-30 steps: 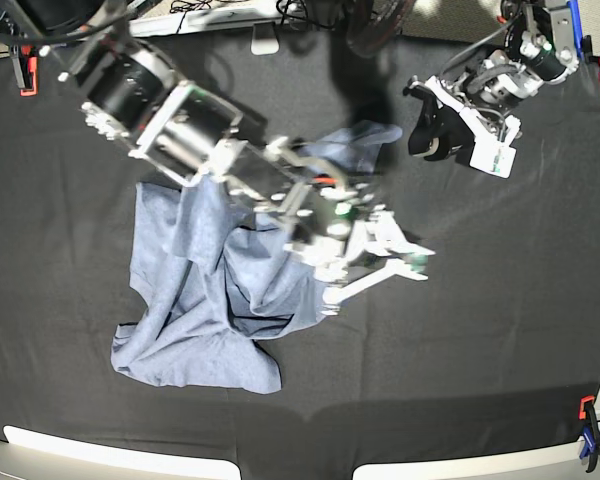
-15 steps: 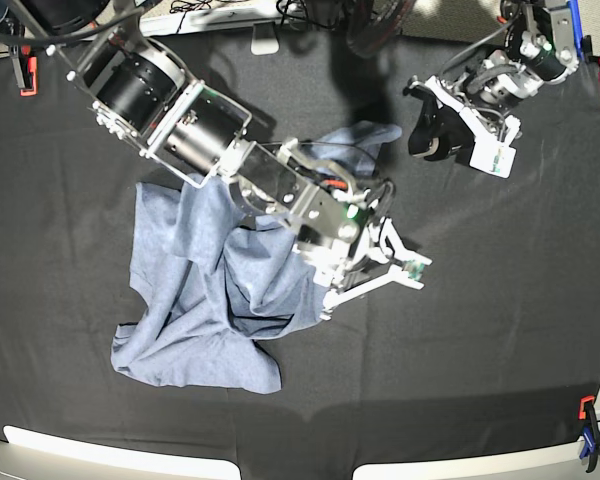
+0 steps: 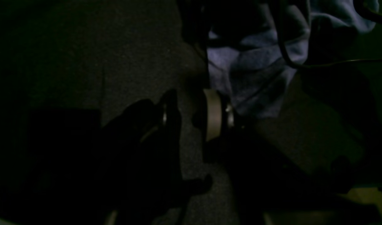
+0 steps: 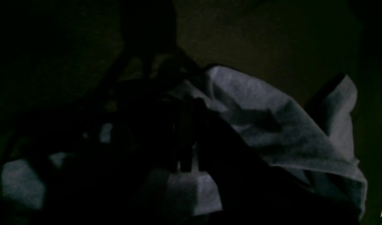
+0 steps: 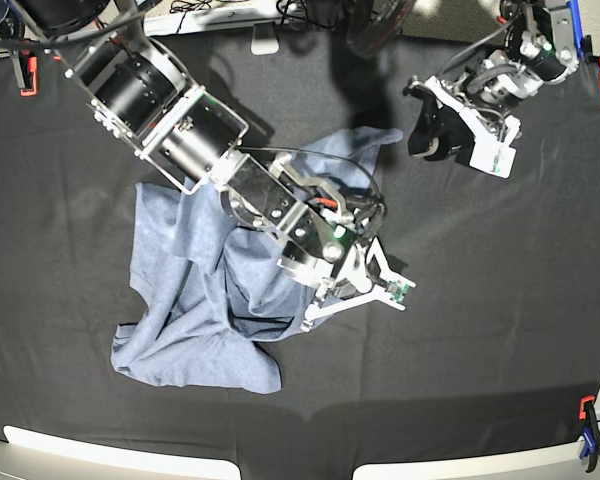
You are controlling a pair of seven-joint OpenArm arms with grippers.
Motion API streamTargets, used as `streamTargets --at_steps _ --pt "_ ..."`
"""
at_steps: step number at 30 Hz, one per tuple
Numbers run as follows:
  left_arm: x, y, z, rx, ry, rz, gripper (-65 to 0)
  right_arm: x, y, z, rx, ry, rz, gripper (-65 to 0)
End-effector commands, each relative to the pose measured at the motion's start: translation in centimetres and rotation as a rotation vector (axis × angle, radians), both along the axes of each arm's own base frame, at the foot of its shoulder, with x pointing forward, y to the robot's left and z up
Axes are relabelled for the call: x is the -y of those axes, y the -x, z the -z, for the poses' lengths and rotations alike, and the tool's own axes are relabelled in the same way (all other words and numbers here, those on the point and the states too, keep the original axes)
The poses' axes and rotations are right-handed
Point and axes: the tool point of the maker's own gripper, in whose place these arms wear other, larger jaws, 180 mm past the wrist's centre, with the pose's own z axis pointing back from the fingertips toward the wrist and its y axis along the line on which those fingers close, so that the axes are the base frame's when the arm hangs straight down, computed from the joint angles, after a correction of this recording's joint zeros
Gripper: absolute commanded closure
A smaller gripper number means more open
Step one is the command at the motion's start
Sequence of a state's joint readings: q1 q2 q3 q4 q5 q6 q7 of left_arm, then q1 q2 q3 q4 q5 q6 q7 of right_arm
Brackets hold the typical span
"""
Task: Layout the t-shirt on the table in an organized manner, then fold the t-shirt properly
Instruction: 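Grasp the shirt fabric with the right gripper and lift it toward the left gripper, then release the shirt with the right gripper and retract the right arm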
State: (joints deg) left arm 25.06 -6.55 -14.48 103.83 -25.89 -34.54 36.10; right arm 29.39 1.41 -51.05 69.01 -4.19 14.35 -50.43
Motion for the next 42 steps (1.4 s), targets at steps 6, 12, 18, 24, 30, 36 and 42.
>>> streamTargets --at_steps 6,12,18,24,30,36,42 --pt "1.8 0.8 -2.0 0.046 0.120 0.073 -13.0 -1.0 -2.5 -6.1 0.198 0.005 -0.025 0.0" --pt "1.9 1.0 -2.0 0.038 0.131 0.074 -13.0 -2.0 -0.4 -10.8 0.259 -0.011 -0.075 0.0" --pt "1.7 1.1 -1.6 0.030 0.106 0.080 -13.0 -0.1 3.8 -10.3 0.260 -0.055 -0.108 0.0" --pt "1.7 1.1 -1.6 0.029 0.102 0.081 -13.0 3.0 10.2 -9.5 0.231 -0.097 -0.127 0.0" --pt "1.7 1.1 -1.6 0.029 0.102 0.081 -13.0 5.8 17.5 -10.1 0.131 -0.198 -0.104 0.0" --pt "1.7 1.1 -1.6 0.030 0.104 0.080 -13.0 5.8 25.3 -6.9 -0.149 -0.257 -0.146 0.0" --pt "1.7 1.0 -1.7 0.036 0.109 0.077 -13.0 4.0 30.9 -6.4 -0.341 -0.339 -0.277 0.0"
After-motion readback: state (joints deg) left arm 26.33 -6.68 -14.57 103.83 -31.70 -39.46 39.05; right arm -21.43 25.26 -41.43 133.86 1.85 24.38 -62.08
